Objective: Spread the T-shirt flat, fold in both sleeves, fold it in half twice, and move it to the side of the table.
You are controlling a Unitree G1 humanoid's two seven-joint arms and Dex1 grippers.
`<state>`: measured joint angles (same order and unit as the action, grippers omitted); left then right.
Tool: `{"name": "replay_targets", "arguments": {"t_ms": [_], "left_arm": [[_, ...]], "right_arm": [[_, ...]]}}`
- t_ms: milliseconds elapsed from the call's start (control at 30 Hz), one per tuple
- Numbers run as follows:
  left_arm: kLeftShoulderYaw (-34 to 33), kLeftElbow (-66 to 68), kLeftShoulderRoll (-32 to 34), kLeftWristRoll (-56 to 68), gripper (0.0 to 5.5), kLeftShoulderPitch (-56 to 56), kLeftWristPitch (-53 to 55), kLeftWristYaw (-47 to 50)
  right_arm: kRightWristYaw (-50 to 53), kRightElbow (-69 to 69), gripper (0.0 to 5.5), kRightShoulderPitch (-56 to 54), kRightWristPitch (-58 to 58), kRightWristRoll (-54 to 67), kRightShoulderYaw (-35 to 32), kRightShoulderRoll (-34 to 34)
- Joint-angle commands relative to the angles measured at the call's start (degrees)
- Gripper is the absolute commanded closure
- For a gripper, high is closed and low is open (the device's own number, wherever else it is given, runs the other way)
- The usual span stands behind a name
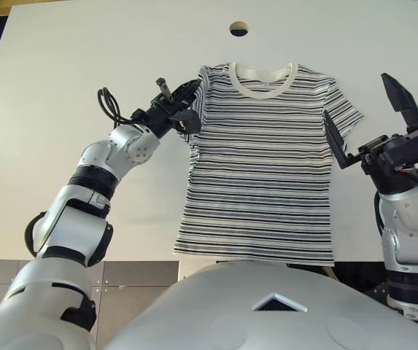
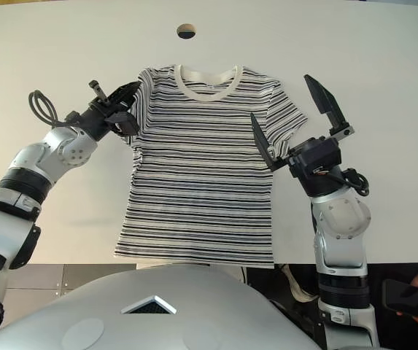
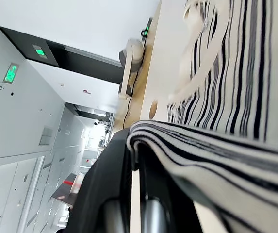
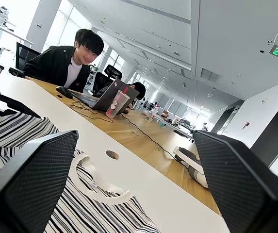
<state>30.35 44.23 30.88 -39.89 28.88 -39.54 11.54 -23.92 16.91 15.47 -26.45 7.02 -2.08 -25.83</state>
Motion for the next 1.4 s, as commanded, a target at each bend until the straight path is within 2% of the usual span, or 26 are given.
{"name": "replay_targets", "arguments": {"t_ms": [33, 67, 233, 367, 467, 567, 633, 700, 833, 933, 1100, 1267, 1400], "left_arm": [[1.2, -1.4, -2.7, -1.9, 5.38, 0.2, 2.1, -2.0], [1.6, -0.8, -3.5, -2.5, 5.02, 0.6, 3.0, -2.2], [1.2, 2.0, -6.8, -2.2, 4.23, 1.6, 5.8, -2.5], [-1.0, 0.0, -6.6, -0.8, 3.59, 1.3, 5.8, -1.7], [-3.6, -4.1, -6.0, 1.6, 3.12, 0.1, 5.1, -2.2], [-9.0, -10.5, -6.7, 8.2, 2.63, -2.2, 5.2, -2.6], [-13.0, -16.7, -7.6, 16.8, 2.57, -4.4, 5.6, -6.3], [-15.0, -21.7, -8.0, 21.9, 2.57, -6.5, 6.8, -9.2], [-16.9, -27.2, -7.7, 23.6, 2.57, -10.7, 9.0, -11.2], [-18.5, -28.3, -7.5, 23.2, 2.57, -12.5, 10.0, -11.3], [-19.4, -29.2, -7.7, 22.4, 2.57, -13.6, 10.3, -12.0], [-20.2, -29.6, -7.5, 22.4, 2.57, -14.2, 10.4, -12.5], [-20.6, -29.7, -7.5, 22.2, 2.57, -14.4, 10.5, -12.7]], "right_arm": [[-0.4, -0.2, 1.12, -0.4, 0.7, 0.3, -0.5, 0.3], [-0.4, -0.2, 1.12, -0.4, 0.7, 0.2, -0.4, 0.5], [0.1, -1.1, 1.12, -0.8, 0.7, -0.5, -0.9, 1.1], [3.1, -5.2, 1.12, -3.1, -0.2, -5.9, -3.7, 0.2], [10.9, -12.1, 1.12, -8.6, -0.6, -20.8, -6.2, -3.2], [19.1, -24.3, 1.12, -17.5, 0.0, -36.1, -4.3, -10.1], [24.3, -38.7, 1.12, -25.7, 0.3, -46.4, 1.6, -15.1], [27.6, -50.4, 1.12, -32.0, -0.1, -51.9, 6.8, -17.0], [32.9, -68.5, 1.12, -42.0, -0.9, -59.5, 16.4, -17.1], [34.3, -76.1, 1.12, -44.5, -3.3, -62.1, 22.4, -16.9], [33.3, -76.1, 1.12, -43.4, -9.9, -61.4, 27.8, -19.2], [30.1, -68.4, 1.12, -39.3, -13.4, -57.7, 28.3, -23.4], [28.6, -65.9, 1.12, -38.1, -12.5, -56.8, 29.2, -23.0]]}}
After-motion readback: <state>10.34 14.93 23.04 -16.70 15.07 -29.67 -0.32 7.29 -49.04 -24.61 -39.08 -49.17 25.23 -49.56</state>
